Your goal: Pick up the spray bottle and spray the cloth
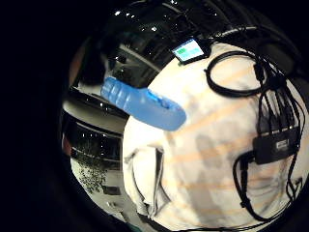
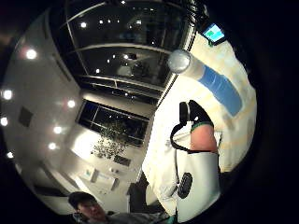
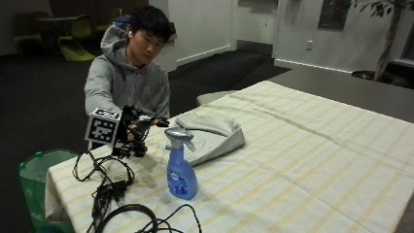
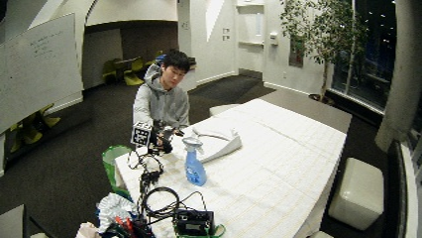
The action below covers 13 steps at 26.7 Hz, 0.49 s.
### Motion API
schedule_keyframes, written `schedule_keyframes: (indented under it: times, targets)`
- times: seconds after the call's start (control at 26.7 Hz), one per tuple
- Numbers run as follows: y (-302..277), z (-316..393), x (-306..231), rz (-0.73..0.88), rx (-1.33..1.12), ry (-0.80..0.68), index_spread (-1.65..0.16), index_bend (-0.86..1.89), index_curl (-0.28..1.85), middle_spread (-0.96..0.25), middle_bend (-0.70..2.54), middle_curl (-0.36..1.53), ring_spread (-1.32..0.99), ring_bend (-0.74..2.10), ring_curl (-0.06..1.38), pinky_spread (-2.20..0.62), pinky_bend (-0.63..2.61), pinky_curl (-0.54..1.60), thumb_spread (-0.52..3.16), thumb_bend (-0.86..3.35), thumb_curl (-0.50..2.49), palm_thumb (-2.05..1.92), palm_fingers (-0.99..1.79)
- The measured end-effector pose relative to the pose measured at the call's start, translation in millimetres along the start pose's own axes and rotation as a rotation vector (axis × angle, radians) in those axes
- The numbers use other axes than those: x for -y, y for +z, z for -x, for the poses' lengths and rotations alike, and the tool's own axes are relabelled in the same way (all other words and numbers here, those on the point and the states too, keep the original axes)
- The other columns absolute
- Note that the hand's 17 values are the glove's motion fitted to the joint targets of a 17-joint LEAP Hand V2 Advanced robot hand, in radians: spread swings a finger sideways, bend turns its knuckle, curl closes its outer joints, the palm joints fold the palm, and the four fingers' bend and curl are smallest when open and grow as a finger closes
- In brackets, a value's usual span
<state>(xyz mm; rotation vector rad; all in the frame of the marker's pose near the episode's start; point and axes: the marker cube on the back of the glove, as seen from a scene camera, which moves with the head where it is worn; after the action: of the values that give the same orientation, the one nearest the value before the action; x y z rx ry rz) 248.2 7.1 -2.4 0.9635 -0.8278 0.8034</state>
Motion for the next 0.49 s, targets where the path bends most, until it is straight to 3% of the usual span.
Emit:
schedule_keyframes:
  times: [0.04,0.22,0.37,0.49]
  targets:
    - [1,-1,0,0.001,0.001,-0.005,-0.24,0.12,0.45,-0.11,0.37,0.56,-0.13,0.64,0.54,-0.07,0.67,0.57,0.78,-0.06,0.58,1.02,0.27]
    - [-2,-7,0,-0.038,0.014,0.0,-0.28,0.1,0.39,-0.05,0.27,0.5,-0.07,0.46,0.46,0.08,0.66,0.51,0.81,-0.05,0.56,0.96,-0.03]
    - [21,-9,11,0.043,0.002,0.015,-0.3,0.09,0.34,-0.03,0.21,0.46,-0.04,0.4,0.38,0.14,0.63,0.44,0.83,-0.04,0.54,0.93,-0.05]
    - [34,-10,28,0.054,0.008,-0.066,-0.3,0.09,0.32,-0.02,0.19,0.44,-0.01,0.4,0.36,0.17,0.61,0.41,0.84,-0.03,0.53,0.93,-0.03]
